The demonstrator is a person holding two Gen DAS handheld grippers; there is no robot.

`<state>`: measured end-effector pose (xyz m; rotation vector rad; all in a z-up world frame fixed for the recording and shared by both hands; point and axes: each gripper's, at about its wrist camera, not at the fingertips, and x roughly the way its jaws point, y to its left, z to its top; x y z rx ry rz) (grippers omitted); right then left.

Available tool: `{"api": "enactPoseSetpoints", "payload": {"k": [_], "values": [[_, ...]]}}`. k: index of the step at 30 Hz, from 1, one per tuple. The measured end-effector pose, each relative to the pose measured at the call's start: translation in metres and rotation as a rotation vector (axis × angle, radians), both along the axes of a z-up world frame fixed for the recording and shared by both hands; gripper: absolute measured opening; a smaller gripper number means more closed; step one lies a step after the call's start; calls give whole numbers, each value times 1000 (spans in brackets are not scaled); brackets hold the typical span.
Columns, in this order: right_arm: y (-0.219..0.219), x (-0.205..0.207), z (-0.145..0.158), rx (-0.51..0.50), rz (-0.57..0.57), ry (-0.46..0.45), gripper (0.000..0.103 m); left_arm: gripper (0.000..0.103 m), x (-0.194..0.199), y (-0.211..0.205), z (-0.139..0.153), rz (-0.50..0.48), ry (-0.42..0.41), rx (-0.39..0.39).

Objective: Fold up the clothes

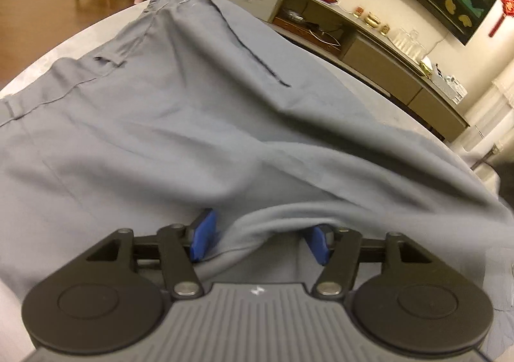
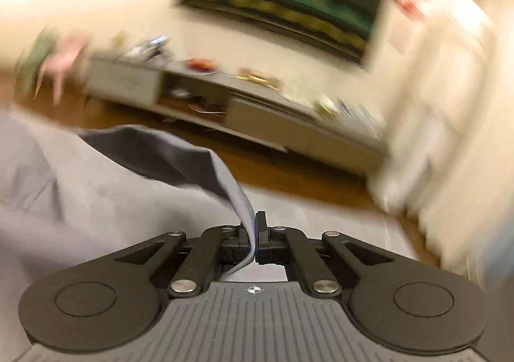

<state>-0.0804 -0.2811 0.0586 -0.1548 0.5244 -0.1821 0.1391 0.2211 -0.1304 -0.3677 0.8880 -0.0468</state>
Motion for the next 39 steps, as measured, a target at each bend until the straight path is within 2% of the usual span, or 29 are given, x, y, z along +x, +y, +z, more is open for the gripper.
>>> {"api": "enactPoseSetpoints", "payload": {"k": [2,4,6,7,8,10,11,12,13,14,15,19,21,22,23,24,25,27,29,30,33,36,39], "values": [[-34,-53,-41,125,-73,64,2,61,-6,-8,0,24,-4,48],[-49,-90,-95,219,-138,159,13,61,-11,-11,-1,49,-5,81],[-68,-113,-129,333,-213,167,16,61,-18,-8,0,74,-3,95],[-72,-124,-139,369,-245,164,24,61,-21,-7,0,87,-2,101],[-75,-127,-143,364,-246,170,26,61,-25,-5,1,99,-3,110],[-63,-126,-140,254,-200,178,31,61,-32,1,2,122,-7,130],[-57,-125,-138,198,-176,182,44,61,-33,3,3,125,-10,135],[-36,-106,-138,77,-139,182,54,61,-33,5,3,126,-12,136],[-16,-88,-137,-45,-101,182,71,61,-33,6,3,126,-13,136],[3,-89,-139,-200,-54,173,87,61,-33,5,4,126,-14,138],[22,-93,-146,-372,8,160,92,61,-33,5,4,126,-14,139],[85,-107,-181,-955,230,152,98,61,-28,3,3,124,-12,139],[100,-113,-195,-1125,316,114,97,61,-25,4,2,126,-12,125],[102,-109,-188,-1069,337,134,86,62,-23,6,1,127,-13,113],[103,-105,-181,-1012,358,153,35,62,-23,8,1,130,-13,102],[104,-102,-173,-952,375,171,7,62,-23,11,0,142,-12,90],[87,-99,-145,-781,288,114,0,62,-23,16,0,164,-10,82],[53,-95,-90,-435,113,1,0,61,-25,25,0,207,-5,66],[-23,-114,-49,28,-143,-136,0,61,-26,33,0,250,1,47],[-63,-126,-48,234,-248,-169,0,61,-27,37,1,272,5,40],[-144,-161,-97,629,-445,-94,0,61,-30,42,3,302,17,7],[-167,-179,-136,852,-501,-28,4,59,-34,44,3,310,21,-16],[-155,-169,-135,791,-442,-10,4,59,-36,51,3,307,13,-77]]}}
